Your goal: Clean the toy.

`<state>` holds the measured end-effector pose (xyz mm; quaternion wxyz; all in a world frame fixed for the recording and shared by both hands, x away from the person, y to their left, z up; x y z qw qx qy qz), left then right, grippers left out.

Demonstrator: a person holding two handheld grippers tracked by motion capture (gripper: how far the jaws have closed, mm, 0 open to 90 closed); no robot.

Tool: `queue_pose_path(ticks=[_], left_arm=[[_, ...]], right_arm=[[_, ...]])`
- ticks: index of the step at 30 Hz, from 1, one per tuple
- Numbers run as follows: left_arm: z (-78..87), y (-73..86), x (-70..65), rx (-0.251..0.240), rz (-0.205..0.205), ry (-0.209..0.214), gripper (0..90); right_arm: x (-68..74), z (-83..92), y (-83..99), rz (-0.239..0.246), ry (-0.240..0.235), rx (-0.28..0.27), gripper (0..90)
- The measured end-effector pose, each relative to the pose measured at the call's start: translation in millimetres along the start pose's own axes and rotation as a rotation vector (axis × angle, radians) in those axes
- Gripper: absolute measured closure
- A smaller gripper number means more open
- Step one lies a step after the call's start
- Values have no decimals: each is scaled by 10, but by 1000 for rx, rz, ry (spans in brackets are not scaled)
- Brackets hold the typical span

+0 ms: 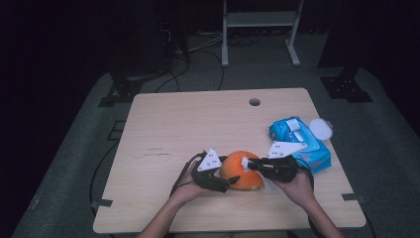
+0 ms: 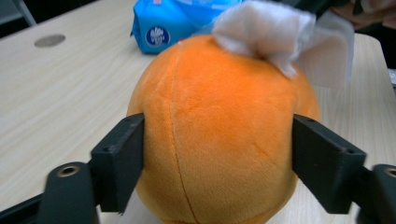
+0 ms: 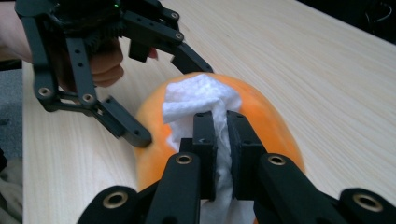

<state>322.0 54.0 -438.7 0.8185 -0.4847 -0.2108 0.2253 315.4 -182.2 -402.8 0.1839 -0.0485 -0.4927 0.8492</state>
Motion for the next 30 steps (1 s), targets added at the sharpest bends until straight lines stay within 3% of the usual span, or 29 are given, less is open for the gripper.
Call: queue_pose_path(ticks=[3, 4, 5, 6, 10, 12, 14, 15, 17, 20, 22, 25, 27, 28, 29, 30], left_arm=[[10, -81, -96, -25, -54, -3, 255], [10, -81, -96, -25, -54, -3, 256], [9, -100, -145, -27, -86, -2, 256], [11, -98, -181, -19, -116, -9, 255], [21, -39, -106, -10, -86, -6, 227], [3, 6, -44, 6, -35, -1, 162], [-8, 18, -22, 11, -19, 6, 161], [-8, 18, -22, 11, -19, 6, 173], [-6, -14, -50, 4, -39, 5, 193], [5, -63, -122, -17, -100, -6, 221], [23, -70, -147, -18, -126, -3, 224], [30, -41, -98, -4, -102, 2, 184], [5, -8, -11, 39, -18, 15, 105], [5, -8, -11, 39, -18, 15, 105], [-12, 13, 4, 43, 9, 30, 105], [-19, 20, -6, 42, -1, 36, 144]], right_arm=[[121, -52, -70, 25, -54, -18, 821], [121, -52, -70, 25, -54, -18, 821], [247, -160, -120, 61, -92, 3, 821], [274, -193, -128, 75, -88, 20, 820], [250, -180, -118, 73, -68, 26, 821], [132, -33, -77, 46, -12, 10, 821], [36, 50, -18, 25, 31, 18, 821], [36, 50, -18, 25, 31, 18, 821], [-17, 93, 31, -13, 23, 0, 821], [69, 20, -7, 5, -10, -2, 821], [170, -74, -64, 47, -35, 16, 821], [187, -95, -91, 63, -29, 30, 821], [90, -23, -39, 30, -12, 25, 821], [90, -23, -39, 30, -12, 25, 821], [58, 3, -17, 16, -13, 18, 821], [38, 28, 0, 5, -14, 10, 820]])
Point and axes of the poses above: each handheld gripper's, and its own axes: z roughly backward along the jaws, y roughly out of its underside, x roughly to its left, the point moved 1 cm from there along -z, roughly forward along the jaws, and after that the axes turned 11 degrees about -y, right-handed, at the moved point
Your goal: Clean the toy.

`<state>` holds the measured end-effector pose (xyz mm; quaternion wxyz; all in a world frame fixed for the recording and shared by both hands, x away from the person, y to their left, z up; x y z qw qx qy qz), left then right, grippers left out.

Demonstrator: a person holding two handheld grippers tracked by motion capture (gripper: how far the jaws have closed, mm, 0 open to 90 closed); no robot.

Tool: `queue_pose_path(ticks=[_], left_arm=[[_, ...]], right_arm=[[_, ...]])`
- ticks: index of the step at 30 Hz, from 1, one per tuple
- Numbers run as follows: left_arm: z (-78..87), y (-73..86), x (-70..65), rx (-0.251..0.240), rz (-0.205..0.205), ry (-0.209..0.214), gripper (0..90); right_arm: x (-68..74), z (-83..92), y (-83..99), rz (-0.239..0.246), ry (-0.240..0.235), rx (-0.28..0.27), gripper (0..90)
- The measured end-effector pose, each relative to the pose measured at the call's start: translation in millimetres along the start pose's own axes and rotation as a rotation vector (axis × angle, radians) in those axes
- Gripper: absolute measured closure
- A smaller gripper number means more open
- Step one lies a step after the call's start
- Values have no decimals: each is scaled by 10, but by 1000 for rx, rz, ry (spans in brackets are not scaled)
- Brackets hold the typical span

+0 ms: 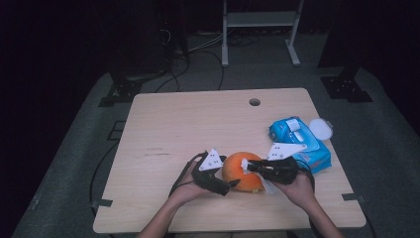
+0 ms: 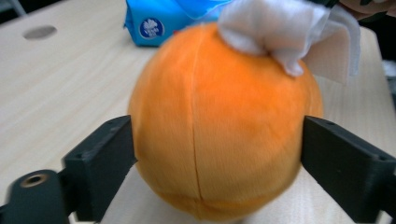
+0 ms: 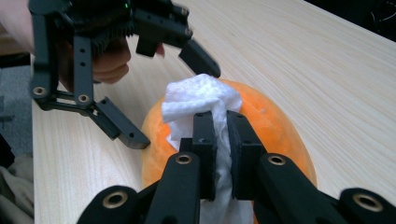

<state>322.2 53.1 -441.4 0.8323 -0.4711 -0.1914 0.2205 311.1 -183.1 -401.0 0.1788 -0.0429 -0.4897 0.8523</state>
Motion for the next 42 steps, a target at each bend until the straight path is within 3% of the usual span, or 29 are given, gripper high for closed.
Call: queue_pose_path(ticks=[3, 4, 5, 6, 8, 10, 13, 14, 15, 16, 19, 22, 23, 24, 26, 31, 32, 35, 37, 39, 40, 41, 42], left_arm=[[7, -27, -34, 7, -41, -14, 230], [22, -53, -49, -1, -59, -20, 244], [39, -79, -91, -5, -102, -17, 252], [39, -79, -91, -5, -102, -17, 256], [46, -78, -131, 1, -145, -25, 259], [51, -58, -115, -2, -138, -16, 259], [50, -22, -79, 0, -123, -7, 232], [45, -16, -66, -5, -107, -2, 232], [38, -24, -27, -6, -62, 26, 174], [34, -32, -7, -10, -34, 26, 154], [9, -44, 15, -24, 23, 44, 138], [0, -33, -66, -20, -30, 32, 226], [0, -33, -66, -20, -30, 32, 242], [25, -53, -107, -25, -81, 33, 258], [46, -66, -126, -19, -128, 21, 270], [39, -37, -92, -23, -111, 24, 230], [20, -34, -50, -23, -57, 19, 189], [-19, -34, -23, -21, -2, 16, 119], [-28, -31, -58, -21, -21, 31, 170], [-14, -42, -95, -12, -57, 18, 224], [-14, -42, -95, -12, -57, 18, 253], [10, -53, -137, -23, -106, 1, 276], [10, -53, -137, -23, -106, 1, 290]], right_arm=[[96, -60, -49, 19, -17, 4, 819], [157, -111, -80, 37, -33, 7, 819], [190, -145, -96, 48, -45, 11, 818], [190, -145, -96, 48, -45, 11, 818], [261, -224, -120, 86, -47, 48, 819], [210, -169, -113, 70, -33, 30, 820], [42, -14, -55, 33, 26, 11, 820], [42, -14, -55, 33, 26, 11, 820], [-63, 77, 22, -8, 46, 3, 820], [-78, 94, 41, -20, 45, -4, 820], [-43, 76, 40, -20, 25, -5, 819], [88, -60, -38, 24, -11, 16, 819], [88, -60, -38, 24, -11, 16, 819], [172, -150, -84, 49, -38, 22, 819], [218, -198, -113, 74, -36, 37, 819], [114, -78, -95, 55, 5, 24, 819], [9, 5, -36, 30, 32, 32, 819], [-120, 99, 55, -29, 32, -4, 819], [-92, 98, 38, -23, 31, -3, 819], [-7, 33, -7, 4, 15, 6, 818], [42, -7, -31, 17, 2, 7, 818], [87, -46, -56, 24, -22, 3, 818], [125, -86, -78, 32, -45, 0, 818]])
Point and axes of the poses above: each handheld gripper's, and its own axes: z roughly backward along the jaws, y roughly out of its underside, x roughly to its left, the point moved 1 cm from there along -z, roughly forward along the jaws, and after that the axes turned 11 degrees about -y, right-handed, at the moved point
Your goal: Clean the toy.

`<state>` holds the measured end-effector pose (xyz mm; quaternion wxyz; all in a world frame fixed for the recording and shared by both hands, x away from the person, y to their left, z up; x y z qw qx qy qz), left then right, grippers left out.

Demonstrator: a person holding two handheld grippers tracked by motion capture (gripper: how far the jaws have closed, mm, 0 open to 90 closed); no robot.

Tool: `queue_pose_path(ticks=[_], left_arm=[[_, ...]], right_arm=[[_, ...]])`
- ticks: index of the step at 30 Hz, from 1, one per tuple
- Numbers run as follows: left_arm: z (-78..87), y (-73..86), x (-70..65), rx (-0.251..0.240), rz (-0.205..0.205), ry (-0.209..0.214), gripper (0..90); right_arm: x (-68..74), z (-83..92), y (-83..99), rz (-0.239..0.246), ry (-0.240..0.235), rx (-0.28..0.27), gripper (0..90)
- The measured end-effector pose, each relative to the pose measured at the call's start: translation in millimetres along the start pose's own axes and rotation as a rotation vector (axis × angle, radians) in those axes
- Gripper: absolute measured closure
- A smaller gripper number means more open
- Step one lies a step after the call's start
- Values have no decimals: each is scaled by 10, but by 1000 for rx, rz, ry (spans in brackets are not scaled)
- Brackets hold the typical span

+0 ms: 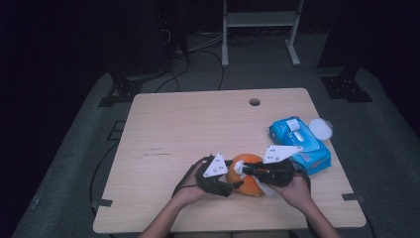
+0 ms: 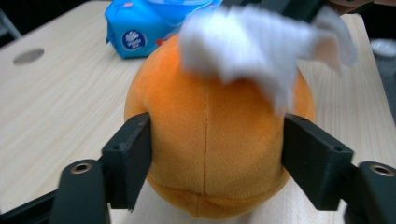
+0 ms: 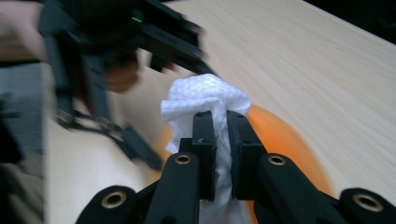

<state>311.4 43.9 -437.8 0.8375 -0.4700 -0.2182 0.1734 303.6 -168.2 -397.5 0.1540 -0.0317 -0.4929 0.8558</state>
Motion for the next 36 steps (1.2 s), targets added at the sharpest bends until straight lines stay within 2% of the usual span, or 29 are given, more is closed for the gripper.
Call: queue_pose_path(ticks=[1, 2, 5, 7, 8, 9, 10, 11, 12, 13, 14, 15, 16, 17, 18, 20, 21, 24, 25, 27, 28, 29, 30, 32, 33, 34, 35, 36], left_arm=[[3, -9, -24, -3, -22, 0, 290], [9, -16, -57, 3, -70, -7, 304], [18, -4, -54, -1, -81, -4, 314], [15, 11, -45, -4, -78, 0, 309], [12, 14, -38, -6, -71, 2, 309], [9, 11, -34, -8, -62, 3, 254], [4, 2, -26, -8, -41, 2, 254], [-8, -16, -17, -7, -4, 10, 211], [-19, -28, -17, -5, 13, 13, 140], [-33, -42, -21, -1, 28, 11, 140], [-47, -52, -30, 0, 47, 12, 130], [-46, -62, -62, 13, 36, -1, 175], [-35, -63, -84, 6, 5, -8, 225], [-35, -63, -84, 6, 5, -8, 246], [-22, -63, -111, 7, -26, -13, 264], [6, -46, -125, 8, -90, -13, 280], [11, -36, -119, 8, -97, -11, 287], [12, -8, -88, 17, -102, -6, 294], [11, 33, -51, 19, -79, 6, 287], [13, 44, -31, 20, -70, 10, 241], [8, 42, -21, 16, -49, 7, 189], [-1, 18, -13, 13, -17, 6, 189], [-17, -23, -31, -4, 11, 5, 123], [-26, -42, -55, -10, 7, 6, 125], [-30, -51, -75, -10, -15, 4, 125], [-16, -38, -90, 0, -48, 6, 187], [-16, -38, -90, 0, -48, 6, 205], [0, 0, -59, 17, -54, 9, 224]], right_arm=[[0, 0, 0, 0, 0, 0, 818], [60, -70, -36, 26, -13, 21, 818], [34, -23, -53, 34, 15, 31, 818], [-40, 68, -33, 23, 68, 32, 818], [-40, 68, -33, 23, 68, 32, 818], [-108, 147, 8, 0, 97, 34, 819], [-108, 147, 8, 0, 97, 34, 819], [-124, 168, 27, -6, 101, 31, 819], [-114, 164, 38, -7, 104, 39, 819], [-114, 164, 38, -7, 104, 39, 819], [-77, 112, 16, -6, 75, 38, 819], [-41, 70, -3, 4, 59, 43, 819], [1, 23, -23, 12, 46, 45, 819], [1, 23, -23, 12, 46, 45, 819], [71, -64, -62, 32, 21, 56, 819], [86, -84, -74, 40, 17, 66, 819], [75, -69, -72, 37, 20, 68, 819], [21, 2, -57, 28, 46, 64, 819], [-71, 104, -5, 16, 96, 74, 819], [-150, 168, 60, -18, 107, 65, 819], [-173, 183, 90, -34, 107, 63, 819], [-173, 183, 90, -34, 107, 63, 819], [-146, 168, 91, -35, 99, 57, 819], [-85, 122, 40, -25, 62, 46, 819], [-85, 122, 40, -25, 62, 46, 819], [5, 39, -28, 5, 22, 47, 818], [5, 39, -28, 5, 22, 47, 818], [52, -16, -45, 28, 19, 67, 819]])
Point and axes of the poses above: each handheld gripper's, and its own axes: z roughly backward along the jaws, y roughly out of its underside, x roughly to its left, the point moved 1 cm from there along -z, roughly forward along the jaws, and after that the axes turned 11 degrees about -y, right-handed, at the moved point
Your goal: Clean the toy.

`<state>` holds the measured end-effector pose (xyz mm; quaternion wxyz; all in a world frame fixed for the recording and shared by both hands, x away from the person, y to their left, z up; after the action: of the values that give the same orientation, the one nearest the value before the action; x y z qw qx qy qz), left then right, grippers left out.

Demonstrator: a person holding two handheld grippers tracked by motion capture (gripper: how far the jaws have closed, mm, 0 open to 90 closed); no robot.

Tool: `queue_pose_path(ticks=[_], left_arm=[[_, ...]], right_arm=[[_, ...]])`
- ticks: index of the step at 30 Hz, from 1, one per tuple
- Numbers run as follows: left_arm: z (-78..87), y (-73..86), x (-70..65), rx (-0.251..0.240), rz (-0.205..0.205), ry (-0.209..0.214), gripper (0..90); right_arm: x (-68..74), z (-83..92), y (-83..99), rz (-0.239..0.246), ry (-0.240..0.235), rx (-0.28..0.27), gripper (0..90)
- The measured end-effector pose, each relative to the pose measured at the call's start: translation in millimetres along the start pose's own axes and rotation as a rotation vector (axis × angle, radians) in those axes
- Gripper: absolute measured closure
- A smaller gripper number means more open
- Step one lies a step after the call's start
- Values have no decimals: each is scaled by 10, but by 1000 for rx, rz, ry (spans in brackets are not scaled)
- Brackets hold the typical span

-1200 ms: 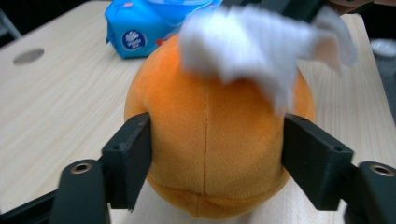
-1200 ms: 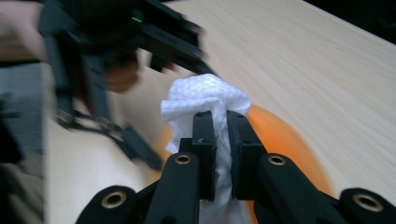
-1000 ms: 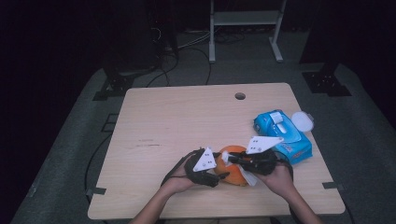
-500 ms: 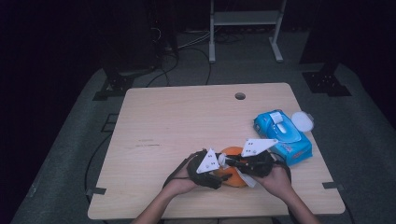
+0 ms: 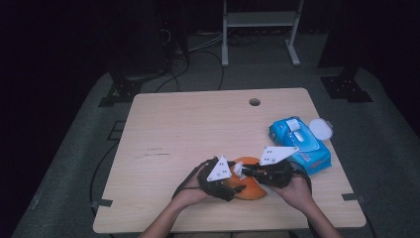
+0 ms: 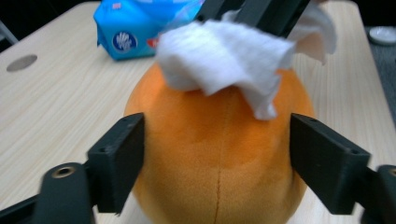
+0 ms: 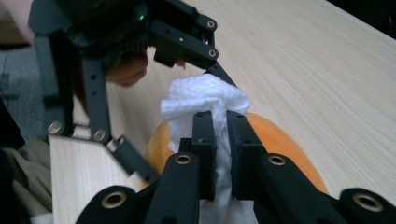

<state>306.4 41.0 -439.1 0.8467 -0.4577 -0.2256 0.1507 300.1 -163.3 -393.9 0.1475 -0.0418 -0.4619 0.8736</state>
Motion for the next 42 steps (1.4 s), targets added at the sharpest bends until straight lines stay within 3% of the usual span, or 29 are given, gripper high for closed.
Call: queue_pose_path(ticks=[3, 4, 5, 6, 9, 11, 13, 14, 17, 20, 22, 26, 27, 28, 30, 32, 33, 36, 39, 42], left_arm=[[13, 60, 65, 14, 30, 8, 243], [34, 115, 111, 18, 55, 15, 242], [34, 115, 111, 18, 55, 15, 242], [53, 131, 140, 10, 73, 18, 234], [39, 49, 120, -35, 72, -1, 147], [14, -1, 81, -57, 77, 9, 121], [0, -5, 56, -50, 55, 8, 157], [1, 26, 39, -34, 25, 11, 196], [25, 57, 80, -26, 36, 17, 249], [68, 107, 141, -12, 57, 23, 268], [72, 139, 175, -12, 74, 28, 270], [58, 80, 140, -22, 56, 18, 228], [54, 29, 94, -57, 41, 29, 159], [52, 10, 62, -73, 31, 33, 146], [46, 2, 24, -67, 8, 33, 147], [46, 17, 15, -52, -23, 13, 214], [57, 37, 62, -34, 2, 19, 255], [77, 80, 137, -22, 33, 16, 292], [84, 176, 269, -19, 128, 21, 300], [80, 181, 283, -21, 138, 26, 300]], right_arm=[[-22, -7, 24, -2, 4, 11, 818], [-95, 37, 87, -32, 22, 14, 818], [-95, 37, 87, -32, 22, 14, 818], [-157, 96, 145, -57, 44, 10, 818], [-190, 113, 169, -80, 46, -8, 818], [-146, 68, 140, -77, 14, -23, 818], [-73, 3, 90, -50, -14, -20, 818], [-46, -23, 70, -32, -16, -10, 818], [-37, -35, 62, -21, -14, 1, 818], [-116, 23, 116, -37, 11, 5, 818], [-222, 110, 234, -80, 42, 3, 818], [-223, 128, 252, -79, 56, 0, 818], [-187, 100, 208, -72, 49, -8, 817], [-167, 86, 185, -68, 38, -12, 817], [-137, 66, 153, -54, 22, -17, 817], [-63, 21, 91, -29, -9, -18, 817], [-24, -8, 72, -2, 5, 5, 816], [-64, 20, 112, -18, 19, 9, 817], [-174, 98, 205, -54, 49, 2, 817], [-220, 143, 238, -61, 70, 3, 817]])
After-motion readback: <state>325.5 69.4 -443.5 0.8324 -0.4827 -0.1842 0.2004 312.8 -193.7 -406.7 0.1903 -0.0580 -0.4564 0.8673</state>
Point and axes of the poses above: each handheld gripper's, and its own axes: z roughly backward along the jaws, y roughly out of its underside, x roughly to its left, the point moved 1 cm from there along -z, roughly forward along the jaws, and after that the axes turned 11 degrees about -y, right-handed, at the moved point
